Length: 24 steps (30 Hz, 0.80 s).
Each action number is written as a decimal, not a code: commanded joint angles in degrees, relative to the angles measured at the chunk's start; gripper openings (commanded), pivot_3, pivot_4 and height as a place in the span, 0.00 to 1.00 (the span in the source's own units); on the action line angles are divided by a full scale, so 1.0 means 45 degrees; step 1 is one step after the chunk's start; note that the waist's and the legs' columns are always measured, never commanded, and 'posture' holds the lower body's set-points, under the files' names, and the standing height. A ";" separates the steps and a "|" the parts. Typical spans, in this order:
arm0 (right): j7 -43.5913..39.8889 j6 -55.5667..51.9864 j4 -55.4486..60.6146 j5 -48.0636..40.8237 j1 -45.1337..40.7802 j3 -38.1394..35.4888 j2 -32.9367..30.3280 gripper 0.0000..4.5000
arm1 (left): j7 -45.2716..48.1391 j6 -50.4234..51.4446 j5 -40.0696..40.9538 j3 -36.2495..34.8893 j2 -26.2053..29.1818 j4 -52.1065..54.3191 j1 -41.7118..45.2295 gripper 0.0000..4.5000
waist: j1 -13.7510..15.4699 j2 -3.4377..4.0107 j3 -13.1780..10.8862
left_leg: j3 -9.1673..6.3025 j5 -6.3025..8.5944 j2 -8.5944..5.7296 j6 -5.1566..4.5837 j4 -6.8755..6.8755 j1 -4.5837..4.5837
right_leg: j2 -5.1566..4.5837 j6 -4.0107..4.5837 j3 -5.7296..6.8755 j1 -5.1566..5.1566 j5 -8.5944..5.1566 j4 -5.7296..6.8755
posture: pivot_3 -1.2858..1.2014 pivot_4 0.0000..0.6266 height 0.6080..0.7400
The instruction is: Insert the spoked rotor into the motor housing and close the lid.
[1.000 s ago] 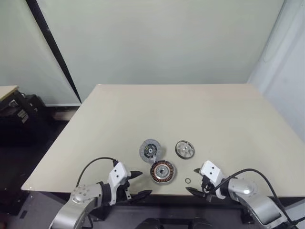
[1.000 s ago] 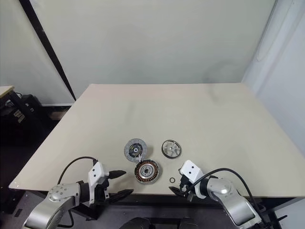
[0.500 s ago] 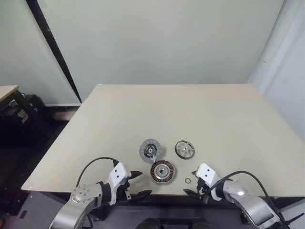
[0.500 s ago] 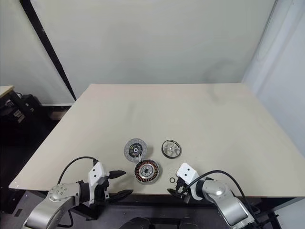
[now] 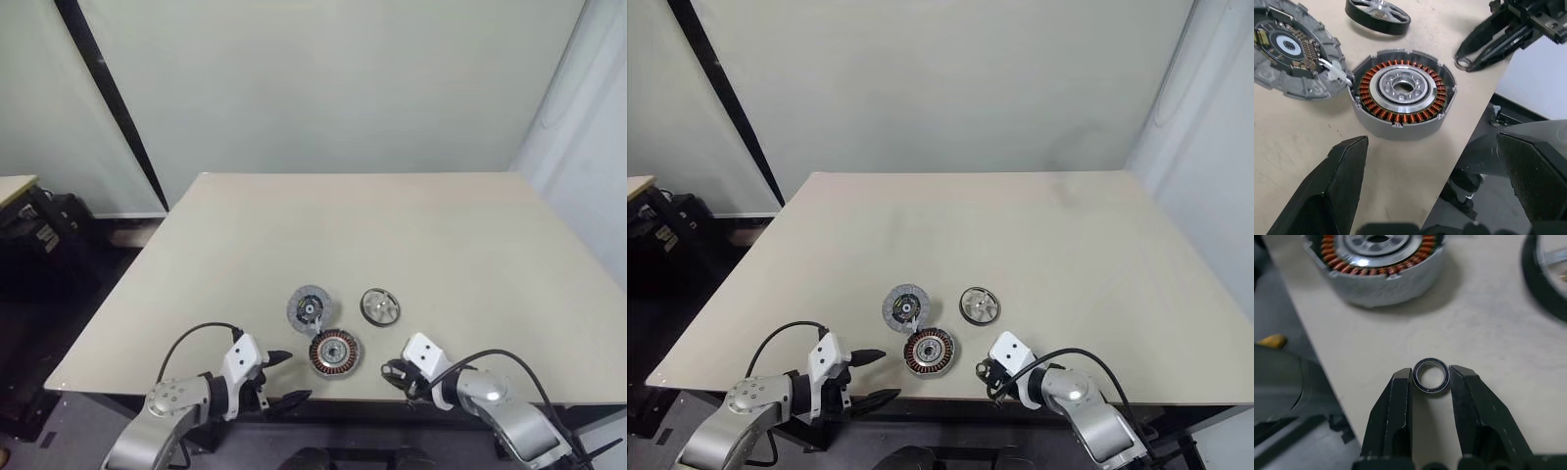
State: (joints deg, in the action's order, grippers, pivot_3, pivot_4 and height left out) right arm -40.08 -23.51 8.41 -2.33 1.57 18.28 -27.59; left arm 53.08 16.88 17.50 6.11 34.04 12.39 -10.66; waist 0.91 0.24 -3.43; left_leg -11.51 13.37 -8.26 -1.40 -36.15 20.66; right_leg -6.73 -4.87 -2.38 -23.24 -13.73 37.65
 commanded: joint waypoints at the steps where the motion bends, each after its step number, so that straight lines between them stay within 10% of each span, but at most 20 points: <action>1: 0.0161 -0.0253 0.0775 -0.0504 -0.0552 -0.0590 0.0332 0.17 | -0.0051 -0.0113 0.0220 -0.0383 0.0043 0.0118 0.0112 1.00 | -0.0005 0.0000 0.0000 | 0.0001 0.0000 0.0000 0.0000 0.0001 0.0000 | 0.0000 -0.0001 0.0001 0.0000 0.0000 0.0000 | 0.52 0.00 1.00; 24: 0.0206 -0.1438 -0.0679 0.0035 -0.3604 0.1944 0.2660 0.17 | -0.0448 -0.0406 0.0743 -0.1301 -0.0529 -0.0374 -0.0559 1.00 | 0.0005 -0.0003 0.0004 | -0.0011 0.0006 0.0005 0.0003 0.0008 -0.0010 | 0.0013 -0.0013 0.0011 -0.0032 0.0022 0.0001 | 0.52 0.00 1.00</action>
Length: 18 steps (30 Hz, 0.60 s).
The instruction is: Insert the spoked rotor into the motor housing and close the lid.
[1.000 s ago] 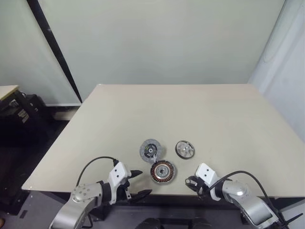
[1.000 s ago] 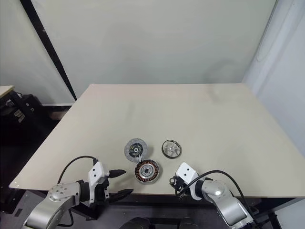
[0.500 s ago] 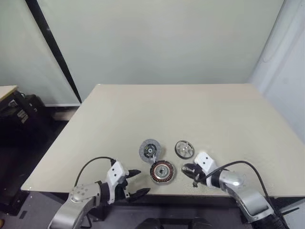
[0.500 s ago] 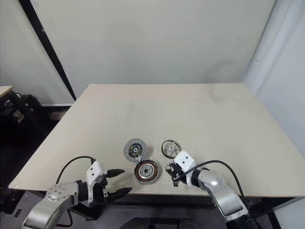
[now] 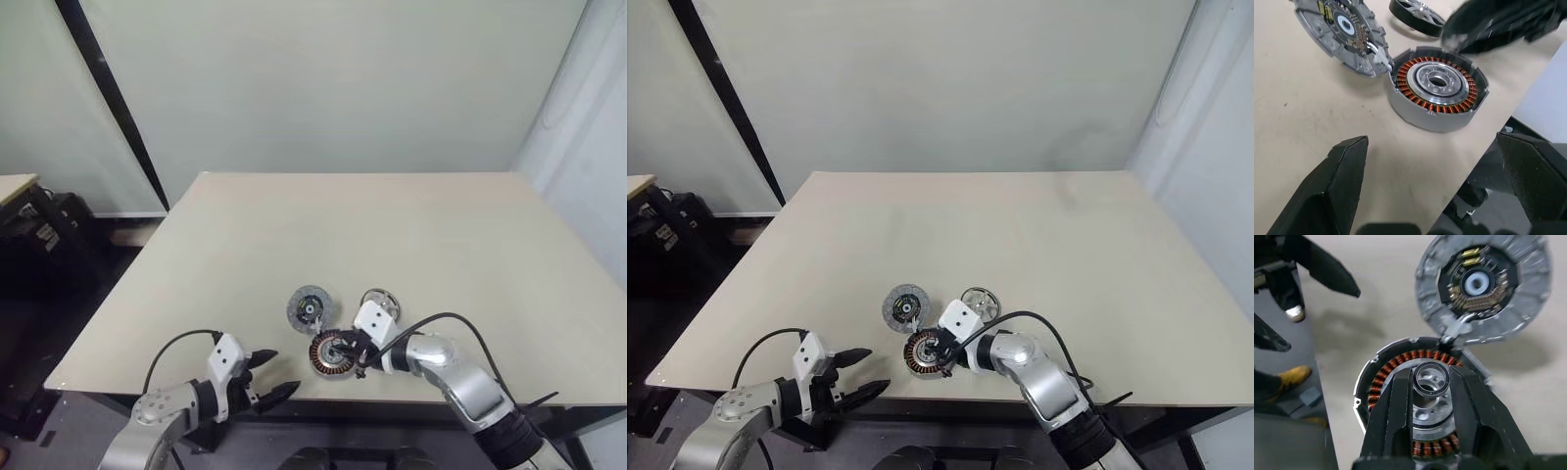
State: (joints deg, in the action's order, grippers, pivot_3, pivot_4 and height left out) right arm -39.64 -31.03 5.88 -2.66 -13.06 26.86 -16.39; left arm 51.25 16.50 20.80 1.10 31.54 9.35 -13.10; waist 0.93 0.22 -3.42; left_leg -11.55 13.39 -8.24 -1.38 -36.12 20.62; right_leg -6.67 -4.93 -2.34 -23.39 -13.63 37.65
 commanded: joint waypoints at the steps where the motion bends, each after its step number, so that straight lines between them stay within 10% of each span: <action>1: 0.0118 0.0276 -0.0233 0.0148 -0.0368 0.0059 0.0224 0.17 | -0.0044 -0.0346 -0.0009 -0.0171 0.0033 0.0317 -0.0038 1.00 | -0.0002 0.0000 0.0000 | 0.0000 0.0000 0.0000 0.0000 0.0000 -0.0001 | 0.0001 0.0001 0.0000 -0.0001 0.0001 0.0000 | 0.52 0.00 1.00; 18: 0.0303 0.0608 -0.1032 0.0328 -0.0322 0.0151 0.0790 0.17 | -0.0141 -0.0499 -0.0122 -0.0079 0.0037 0.0459 -0.0006 1.00 | -0.0009 0.0002 0.0001 | 0.0000 0.0002 0.0004 0.0003 0.0003 -0.0006 | 0.0011 0.0006 -0.0002 -0.0001 0.0005 0.0002 | 0.52 0.00 1.00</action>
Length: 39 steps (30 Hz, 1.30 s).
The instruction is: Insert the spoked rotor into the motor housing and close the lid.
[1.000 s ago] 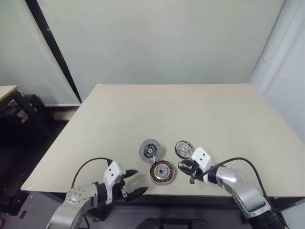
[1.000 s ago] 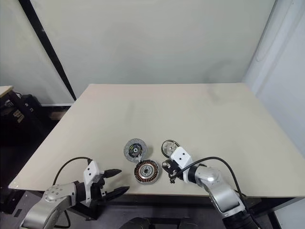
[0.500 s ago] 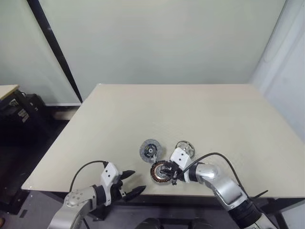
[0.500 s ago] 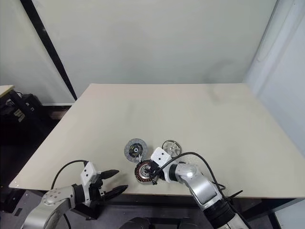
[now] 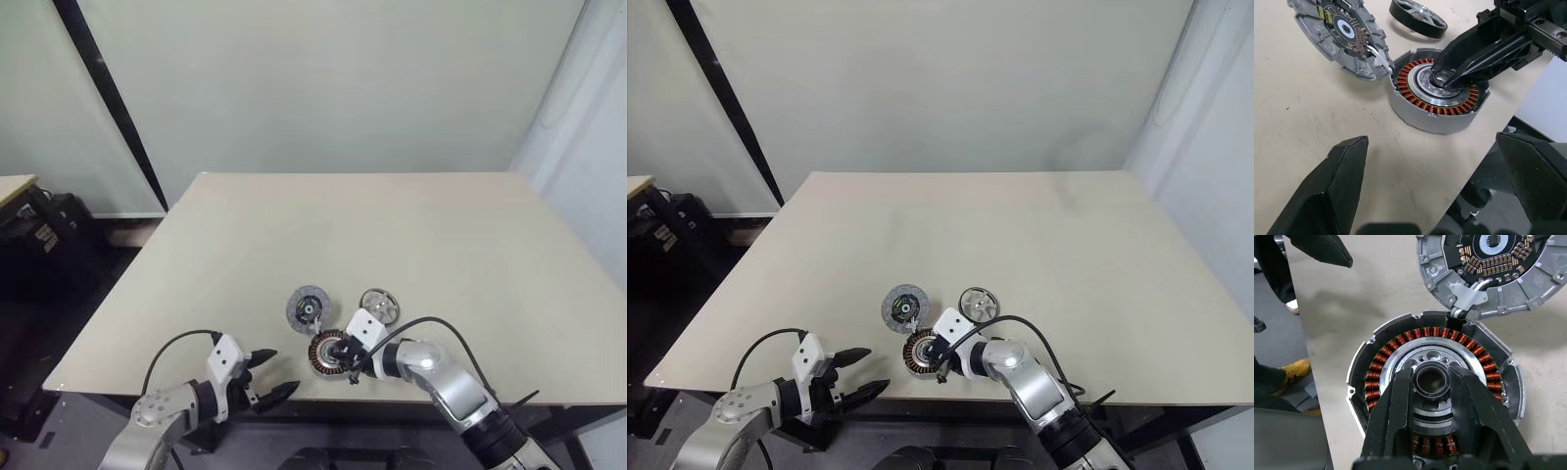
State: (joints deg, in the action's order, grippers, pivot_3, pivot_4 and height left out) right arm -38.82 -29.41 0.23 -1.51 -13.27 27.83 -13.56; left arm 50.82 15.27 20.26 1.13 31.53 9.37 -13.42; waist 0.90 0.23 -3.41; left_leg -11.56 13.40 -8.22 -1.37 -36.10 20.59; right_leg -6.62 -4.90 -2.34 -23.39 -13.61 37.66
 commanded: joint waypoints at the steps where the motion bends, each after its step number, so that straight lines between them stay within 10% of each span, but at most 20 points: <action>1: 0.0153 0.0270 0.0199 0.0093 -0.0269 -0.0061 0.0183 0.17 | -0.0048 -0.0223 -0.0007 -0.0079 0.0040 0.0463 0.0073 1.00 | -0.0001 0.0000 0.0000 | 0.0000 0.0000 0.0001 0.0000 0.0000 0.0000 | 0.0000 0.0000 0.0000 -0.0001 0.0000 0.0000 | 0.52 0.00 1.00; 20: -0.0040 0.0388 -0.0118 0.0366 -0.0337 -0.0079 0.0171 0.17 | -0.0114 -0.0194 -0.0038 0.0026 0.0035 0.0515 0.0208 1.00 | -0.0001 0.0000 0.0001 | 0.0002 0.0000 0.0004 0.0001 0.0000 -0.0005 | 0.0004 0.0002 -0.0001 0.0001 0.0001 0.0000 | 0.52 0.00 1.00; 29: -0.0193 0.0166 0.0250 0.0130 -0.0299 -0.0211 0.0226 0.82 | -0.0069 -0.0242 -0.0091 0.0050 0.0089 0.0471 0.0253 1.00 | 0.0000 0.0000 0.0001 | 0.0003 0.0000 0.0005 0.0003 -0.0002 -0.0006 | 0.0004 0.0002 -0.0001 0.0006 0.0001 0.0000 | 0.52 0.00 1.00; 36: -0.0247 -0.0692 0.1341 -0.0593 -0.0176 -0.0713 0.0408 0.82 | -0.0047 -0.0246 -0.0108 0.0057 0.0117 0.0468 0.0299 1.00 | -0.0001 0.0000 0.0001 | -0.0005 0.0002 0.0007 0.0005 0.0003 -0.0003 | 0.0007 0.0003 0.0000 -0.0004 0.0002 0.0001 | 0.52 0.00 1.00; 39: -0.0086 -0.0667 0.1352 -0.0456 -0.0157 -0.0660 0.0346 0.63 | -0.0045 -0.0234 -0.0109 0.0056 0.0124 0.0458 0.0339 1.00 | -0.0002 0.0001 0.0001 | -0.0003 0.0005 0.0007 0.0007 0.0004 -0.0004 | 0.0007 0.0003 0.0000 -0.0005 0.0003 0.0000 | 0.52 0.00 1.00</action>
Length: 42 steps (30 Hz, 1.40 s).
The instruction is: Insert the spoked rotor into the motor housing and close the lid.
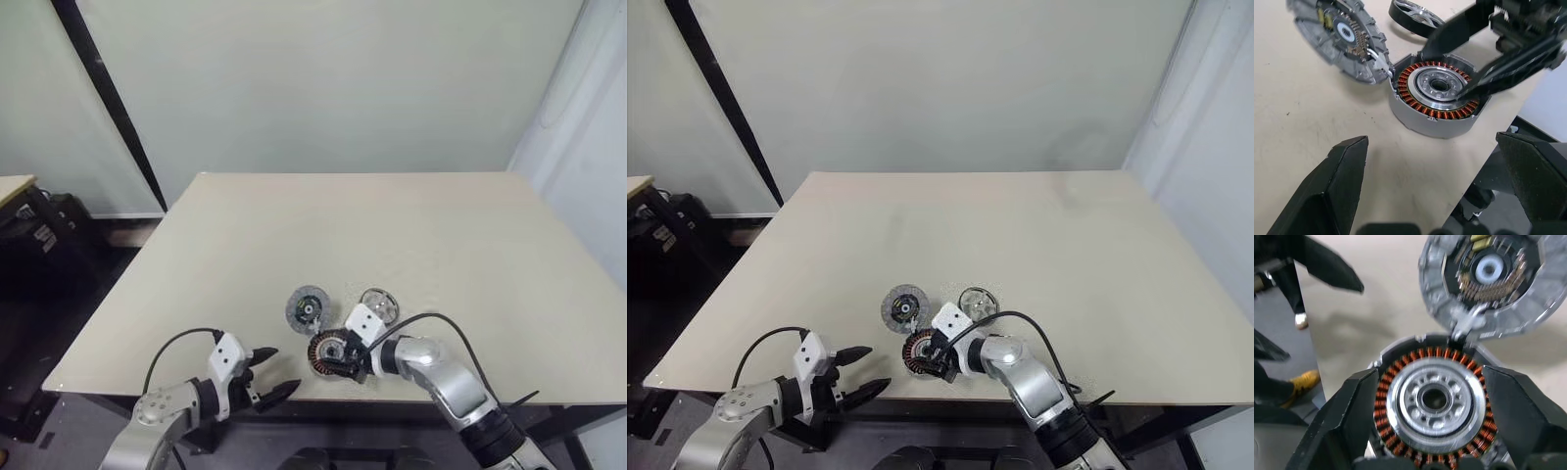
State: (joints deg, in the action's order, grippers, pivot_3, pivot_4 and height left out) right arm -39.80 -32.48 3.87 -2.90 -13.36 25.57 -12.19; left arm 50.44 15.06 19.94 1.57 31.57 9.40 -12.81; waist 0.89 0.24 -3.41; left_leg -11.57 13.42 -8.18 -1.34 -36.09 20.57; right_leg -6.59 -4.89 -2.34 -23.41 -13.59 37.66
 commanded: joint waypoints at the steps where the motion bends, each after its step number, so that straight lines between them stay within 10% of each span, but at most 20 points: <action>1: 0.0193 0.0049 0.0478 -0.0069 -0.0135 -0.0124 0.0028 0.55 | 0.0042 -0.0185 -0.0037 -0.0043 0.0119 0.0451 0.0212 1.00 | 0.0001 0.0000 0.0000 | 0.0000 0.0000 0.0000 0.0000 0.0000 0.0000 | 0.0000 0.0000 0.0000 0.0001 0.0000 0.0000 | 0.52 0.00 1.00; 8: 0.0465 0.0629 -0.0601 0.0798 -0.0057 0.0654 -0.0159 0.01 | 0.0000 -0.0119 0.0073 -0.0142 0.0093 0.0498 0.0236 1.00 | -0.0001 0.0000 0.0000 | 0.0004 0.0000 0.0001 0.0001 0.0000 -0.0001 | 0.0000 0.0000 0.0000 0.0002 0.0000 0.0000 | 0.52 0.00 1.00; 20: 0.0427 0.0615 -0.0239 -0.0093 -0.0149 -0.0343 0.0197 0.00 | -0.0129 -0.0137 0.0103 -0.0204 0.0049 0.0520 0.0263 1.00 | 0.0006 0.0002 0.0006 | 0.0008 0.0000 0.0007 0.0003 -0.0004 -0.0008 | 0.0005 0.0001 -0.0003 0.0008 0.0000 0.0000 | 0.52 0.00 1.00; 32: 0.3269 -0.4048 0.2018 -0.3574 -0.0366 -0.5663 0.2090 0.82 | -0.0124 -0.0179 0.0141 -0.0142 -0.0103 0.0499 0.0501 1.00 | 0.0020 0.0003 0.0005 | -0.0011 0.0014 0.0015 0.0025 0.0003 0.0000 | 0.0036 0.0014 -0.0014 -0.0001 0.0009 -0.0001 | 0.52 0.00 1.00; 42: 0.5059 -0.6883 0.1465 -0.6012 -0.0234 -0.9301 0.3073 0.99 | -0.0026 -0.0214 0.0152 -0.0100 -0.0136 0.0379 0.0641 1.00 | -0.0063 0.0024 0.0004 | 0.0019 0.0050 0.0151 0.0084 0.0005 -0.0001 | 0.0155 0.0096 -0.0016 -0.0014 0.0058 -0.0005 | 0.52 0.00 1.00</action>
State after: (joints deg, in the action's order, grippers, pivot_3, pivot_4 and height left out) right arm -18.46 -62.51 10.19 -27.18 -13.14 -14.14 0.64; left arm 50.04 15.05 20.09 1.57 30.87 9.47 -10.82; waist 0.60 0.34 -3.39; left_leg -11.46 13.67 -7.42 -0.91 -36.06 20.56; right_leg -5.85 -4.42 -2.39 -23.50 -13.31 37.64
